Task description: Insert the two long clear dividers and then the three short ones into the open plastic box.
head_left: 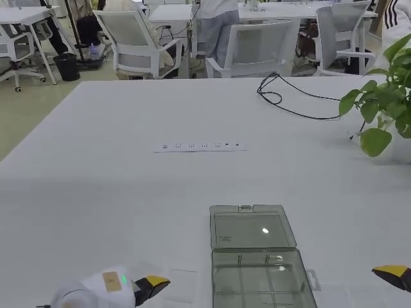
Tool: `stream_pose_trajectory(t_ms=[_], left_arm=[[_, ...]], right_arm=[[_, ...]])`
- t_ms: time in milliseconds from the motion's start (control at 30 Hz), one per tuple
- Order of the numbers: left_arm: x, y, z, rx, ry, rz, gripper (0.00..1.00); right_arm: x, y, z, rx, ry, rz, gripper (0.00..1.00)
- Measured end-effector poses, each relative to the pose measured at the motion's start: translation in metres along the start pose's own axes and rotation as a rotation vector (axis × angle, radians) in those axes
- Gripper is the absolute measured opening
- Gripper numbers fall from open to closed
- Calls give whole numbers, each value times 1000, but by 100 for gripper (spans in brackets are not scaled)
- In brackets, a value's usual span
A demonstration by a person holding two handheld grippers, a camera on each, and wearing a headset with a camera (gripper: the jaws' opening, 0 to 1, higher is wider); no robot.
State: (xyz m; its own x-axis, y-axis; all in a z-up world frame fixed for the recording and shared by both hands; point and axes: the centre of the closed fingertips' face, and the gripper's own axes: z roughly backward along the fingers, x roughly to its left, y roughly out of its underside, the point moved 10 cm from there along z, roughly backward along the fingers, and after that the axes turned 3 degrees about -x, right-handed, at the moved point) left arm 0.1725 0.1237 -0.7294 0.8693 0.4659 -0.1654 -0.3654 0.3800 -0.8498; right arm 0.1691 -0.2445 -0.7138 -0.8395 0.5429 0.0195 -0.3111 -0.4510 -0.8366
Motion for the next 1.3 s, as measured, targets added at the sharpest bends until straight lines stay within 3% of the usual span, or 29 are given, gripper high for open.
stream_pose_trajectory(t_ms=[533, 800, 1033, 1100, 1300], left_arm=[[30, 0, 26, -5, -116, 32, 96], [48, 4, 35, 27, -194, 104, 89], [58, 8, 40, 108, -257, 197, 81], [63, 8, 40, 101, -272, 200, 79], [74, 14, 42, 178, -328, 289, 70]], right_arm=[[1, 0, 0, -6, 5, -7, 95], [1, 1, 0, -9, 10, -13, 95], [1, 3, 1, -10, 14, -20, 95], [2, 3, 1, -12, 15, -24, 95], [2, 3, 1, -14, 18, -28, 95]])
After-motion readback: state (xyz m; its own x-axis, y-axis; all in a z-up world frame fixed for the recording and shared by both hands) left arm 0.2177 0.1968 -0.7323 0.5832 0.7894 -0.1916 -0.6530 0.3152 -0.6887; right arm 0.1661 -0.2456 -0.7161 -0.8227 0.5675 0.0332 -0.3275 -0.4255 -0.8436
